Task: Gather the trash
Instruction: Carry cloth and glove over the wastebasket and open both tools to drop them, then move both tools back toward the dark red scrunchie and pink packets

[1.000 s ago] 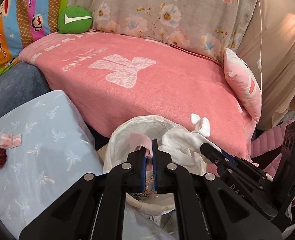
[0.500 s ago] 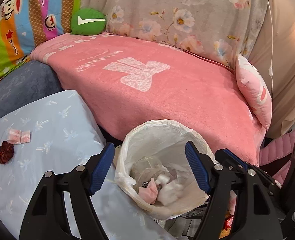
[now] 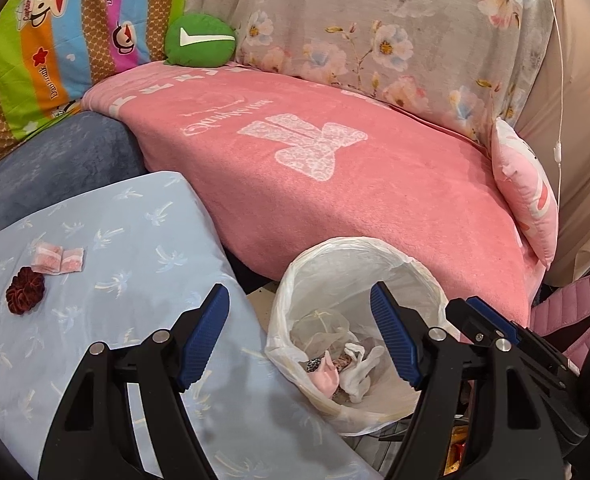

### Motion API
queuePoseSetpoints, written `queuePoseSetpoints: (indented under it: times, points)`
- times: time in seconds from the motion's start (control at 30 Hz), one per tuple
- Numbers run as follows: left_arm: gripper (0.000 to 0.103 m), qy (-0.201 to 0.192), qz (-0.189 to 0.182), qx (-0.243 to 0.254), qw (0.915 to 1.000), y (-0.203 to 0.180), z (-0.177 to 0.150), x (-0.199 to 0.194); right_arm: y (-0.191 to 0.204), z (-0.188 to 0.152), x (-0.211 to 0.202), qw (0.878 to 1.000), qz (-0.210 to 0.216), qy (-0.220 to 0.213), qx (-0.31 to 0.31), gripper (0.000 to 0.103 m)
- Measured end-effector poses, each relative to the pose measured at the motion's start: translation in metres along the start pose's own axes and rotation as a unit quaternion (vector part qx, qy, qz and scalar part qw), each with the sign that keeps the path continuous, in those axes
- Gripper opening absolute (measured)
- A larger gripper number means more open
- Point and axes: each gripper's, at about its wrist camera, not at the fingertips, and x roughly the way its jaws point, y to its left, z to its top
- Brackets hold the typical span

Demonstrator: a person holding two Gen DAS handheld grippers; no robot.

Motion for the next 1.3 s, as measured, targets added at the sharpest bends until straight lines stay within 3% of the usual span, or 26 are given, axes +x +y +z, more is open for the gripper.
queuePoseSetpoints:
  times: [0.3,0.43,0.63,1.3]
  points:
    - [0.07,0.0,0.015,-0.019,0.9997,0.024,-0.005,-0.003,0.026,-0.006,0.007,1.0,0.009,0.012,-0.025,0.029]
    - [0.07,-0.001,0.025,-0.028,0.9993,0.036,-0.007,-0.005,0.039,-0.007,0.009,0.999,0.014,0.013,-0.036,0.037]
    - [0.078,-0.006,0.047,-0.05,0.9976,0.062,-0.011,-0.01,0.064,-0.013,0.015,0.998,0.024,0.021,-0.058,0.041]
    - [0.088,-0.003,0.132,-0.12,0.9839,0.178,-0.036,-0.028,0.165,-0.033,0.055,0.988,0.07,0.073,-0.12,0.05]
